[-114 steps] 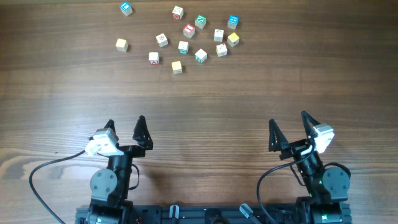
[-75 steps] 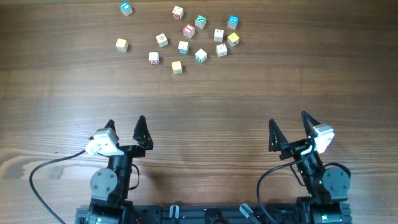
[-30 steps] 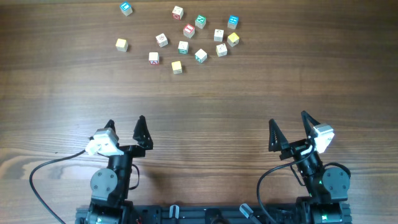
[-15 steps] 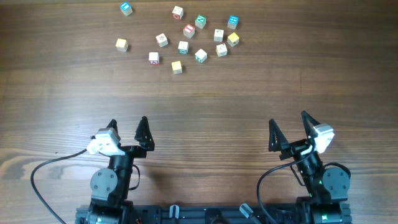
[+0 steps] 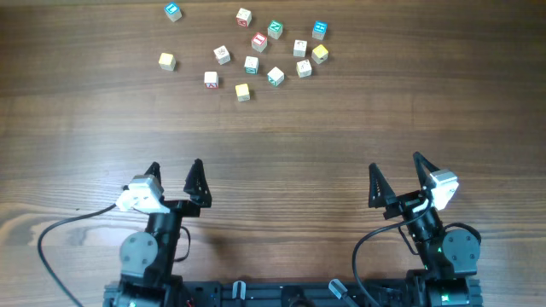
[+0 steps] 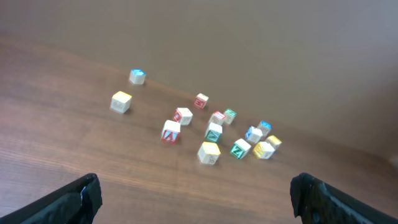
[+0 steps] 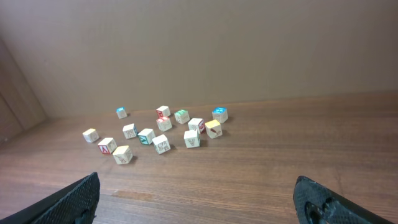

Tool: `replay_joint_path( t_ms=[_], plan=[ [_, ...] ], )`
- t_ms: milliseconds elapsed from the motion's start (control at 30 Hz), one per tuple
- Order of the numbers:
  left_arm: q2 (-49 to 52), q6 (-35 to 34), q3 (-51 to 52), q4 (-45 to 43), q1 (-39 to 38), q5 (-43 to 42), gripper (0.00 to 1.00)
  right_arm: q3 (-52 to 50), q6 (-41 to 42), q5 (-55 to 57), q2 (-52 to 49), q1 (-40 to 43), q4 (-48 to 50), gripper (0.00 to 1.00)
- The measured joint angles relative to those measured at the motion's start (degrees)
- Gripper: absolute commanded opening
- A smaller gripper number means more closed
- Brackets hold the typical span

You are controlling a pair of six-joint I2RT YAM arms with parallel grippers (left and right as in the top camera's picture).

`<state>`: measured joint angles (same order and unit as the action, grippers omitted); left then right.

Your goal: Form a circle

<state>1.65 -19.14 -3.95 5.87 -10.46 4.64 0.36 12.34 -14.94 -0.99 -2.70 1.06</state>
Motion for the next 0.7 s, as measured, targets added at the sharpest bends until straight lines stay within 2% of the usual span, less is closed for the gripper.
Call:
replay_joint_path(
  t_ms=[200, 300, 400, 600, 700],
  plan=[
    [4.6, 0.0, -23.1, 12.0, 0.0, -0.7, 1.0, 0.0, 0.0, 0.0, 0.0, 0.0, 0.0, 1.0],
    [14.5, 0.0, -35.9, 16.9, 0.0, -1.4, 1.0, 0.0, 0.0, 0.0, 0.1, 0.0, -0.1, 1.0],
    [25.3, 0.0, -43.5, 17.3, 0.0, -4.0, 1.0, 0.0, 0.0, 0.0, 0.2, 0.0, -0.2, 1.0],
    [43.0, 0.0, -46.7, 17.6, 0.0, -15.3, 1.0, 0.0, 0.0, 0.0, 0.2, 0.0, -0.2, 1.0],
    [48.2, 0.0, -46.7, 19.2, 0.0, -20.0, 1.0, 0.0, 0.0, 0.0, 0.2, 0.0, -0.2, 1.0]
  ],
)
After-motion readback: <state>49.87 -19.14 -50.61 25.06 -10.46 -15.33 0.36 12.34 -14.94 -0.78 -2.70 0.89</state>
